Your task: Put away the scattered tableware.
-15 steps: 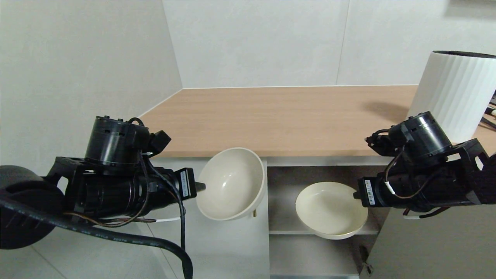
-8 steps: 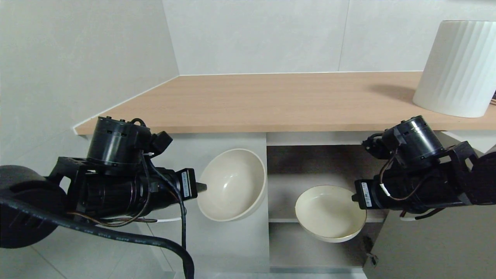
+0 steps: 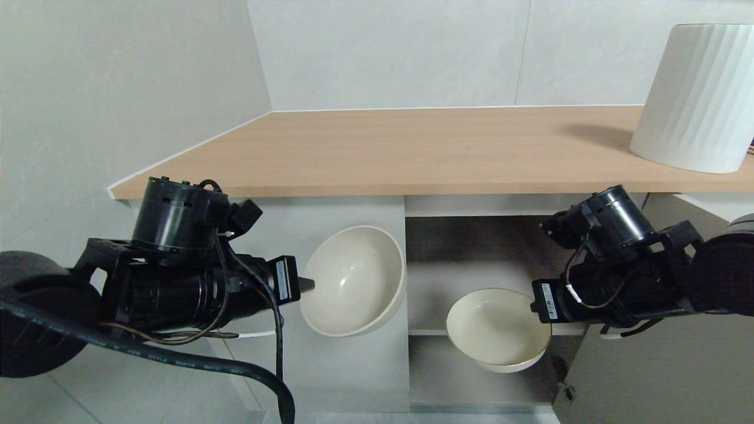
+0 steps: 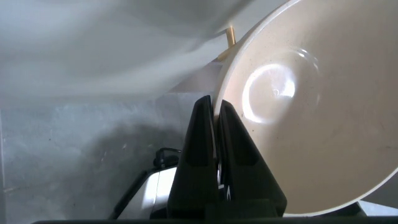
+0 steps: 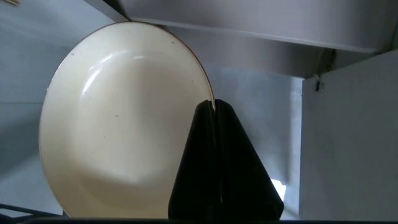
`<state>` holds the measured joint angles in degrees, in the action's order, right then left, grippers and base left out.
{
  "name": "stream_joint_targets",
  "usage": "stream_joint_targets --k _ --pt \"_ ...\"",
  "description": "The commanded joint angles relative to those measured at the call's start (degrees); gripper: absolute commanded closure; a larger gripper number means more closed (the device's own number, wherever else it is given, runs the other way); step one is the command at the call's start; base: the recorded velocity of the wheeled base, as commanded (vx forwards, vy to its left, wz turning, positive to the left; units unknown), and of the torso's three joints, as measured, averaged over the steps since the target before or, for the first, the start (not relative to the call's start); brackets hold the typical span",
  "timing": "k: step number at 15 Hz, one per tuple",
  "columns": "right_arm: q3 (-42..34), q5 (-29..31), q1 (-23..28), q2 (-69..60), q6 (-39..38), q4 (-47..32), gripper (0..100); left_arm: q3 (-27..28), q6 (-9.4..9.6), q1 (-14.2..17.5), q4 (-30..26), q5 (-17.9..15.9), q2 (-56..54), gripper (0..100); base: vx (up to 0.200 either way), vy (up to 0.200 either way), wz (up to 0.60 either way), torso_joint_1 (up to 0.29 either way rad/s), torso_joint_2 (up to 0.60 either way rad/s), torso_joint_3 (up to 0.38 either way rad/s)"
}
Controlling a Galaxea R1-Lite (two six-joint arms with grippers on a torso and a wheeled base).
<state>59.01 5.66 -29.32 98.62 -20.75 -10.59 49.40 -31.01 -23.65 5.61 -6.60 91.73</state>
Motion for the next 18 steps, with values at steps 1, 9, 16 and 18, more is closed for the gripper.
stream_joint_targets --k 1,9,16,18 --pt "0.31 0.14 -0.04 4.83 0.01 0.66 100 0.00 -0.01 0.01 0.02 -0.08 0.20 100 0.000 0.000 0.00 0.000 0.00 0.000" --pt "2.86 1.46 0.67 27.50 -6.15 19.29 100 0.00 -0.01 0.01 -0.07 -0.08 0.55 100 0.000 0.000 0.00 0.000 0.00 0.000" --pt "7.25 8.23 6.38 36.99 -7.03 30.63 100 0.00 -0.01 -0.17 0.02 -0.08 0.99 100 0.000 0.000 0.00 0.000 0.00 0.000" --pt "8.92 9.64 7.79 38.49 -7.03 31.07 100 0.00 -0.01 -0.17 0.02 -0.08 0.99 100 0.000 0.000 0.00 0.000 0.00 0.000"
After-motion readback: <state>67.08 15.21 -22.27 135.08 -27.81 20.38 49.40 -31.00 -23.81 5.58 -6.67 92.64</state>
